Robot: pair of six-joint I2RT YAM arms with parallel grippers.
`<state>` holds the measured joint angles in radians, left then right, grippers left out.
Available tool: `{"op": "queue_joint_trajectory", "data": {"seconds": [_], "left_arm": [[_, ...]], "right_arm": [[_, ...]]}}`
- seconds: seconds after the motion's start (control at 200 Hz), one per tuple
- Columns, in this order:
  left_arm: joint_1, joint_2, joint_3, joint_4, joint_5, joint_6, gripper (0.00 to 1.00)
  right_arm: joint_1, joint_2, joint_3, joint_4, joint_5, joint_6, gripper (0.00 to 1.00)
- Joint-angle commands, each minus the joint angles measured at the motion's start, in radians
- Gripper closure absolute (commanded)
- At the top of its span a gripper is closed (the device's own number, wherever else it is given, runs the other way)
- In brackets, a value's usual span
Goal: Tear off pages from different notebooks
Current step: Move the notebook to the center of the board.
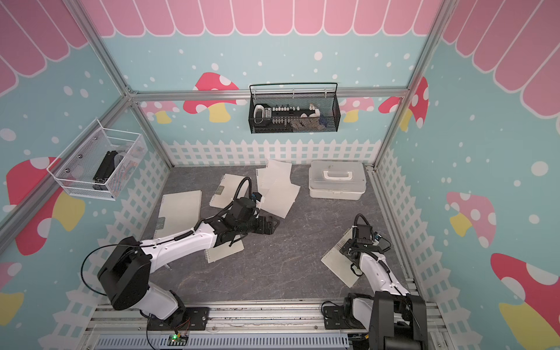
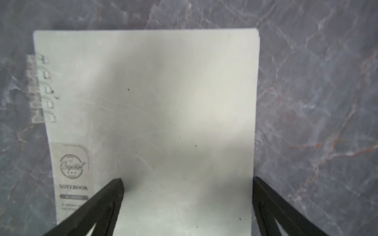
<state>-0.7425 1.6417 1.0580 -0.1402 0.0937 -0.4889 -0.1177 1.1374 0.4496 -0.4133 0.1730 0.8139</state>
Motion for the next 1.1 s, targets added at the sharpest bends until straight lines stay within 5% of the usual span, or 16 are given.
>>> {"op": "queue_joint_trajectory", "data": {"seconds": [0.0, 0.175, 0.3, 0.595, 0.935, 1.091], "left_arm": [[-0.033, 0.058, 0.074, 0.039, 0.051, 0.024, 0.02], [-0.034, 0.095, 0.092, 0.036, 0.032, 0.03, 0.03], [-0.034, 0.087, 0.081, 0.022, -0.019, 0.039, 0.02], [-0.021, 0.225, 0.186, -0.042, -0.101, 0.083, 0.02], [-0.024, 0.496, 0.441, -0.082, 0.021, 0.084, 0.06], [-0.038, 0.507, 0.408, -0.043, 0.081, 0.025, 0.13]], "right_arm": [[0.001, 0.033, -0.046, 0.083, -0.164, 0.012, 0.01], [0.061, 0.142, -0.022, 0.224, -0.312, -0.095, 0.05], [0.211, 0.266, 0.14, 0.115, -0.237, -0.204, 0.05], [0.355, 0.432, 0.292, 0.126, -0.284, -0.274, 0.2], [0.362, 0.242, 0.164, 0.267, -0.238, -0.159, 0.34], [0.362, 0.26, 0.153, 0.311, -0.289, -0.189, 0.45]]}}
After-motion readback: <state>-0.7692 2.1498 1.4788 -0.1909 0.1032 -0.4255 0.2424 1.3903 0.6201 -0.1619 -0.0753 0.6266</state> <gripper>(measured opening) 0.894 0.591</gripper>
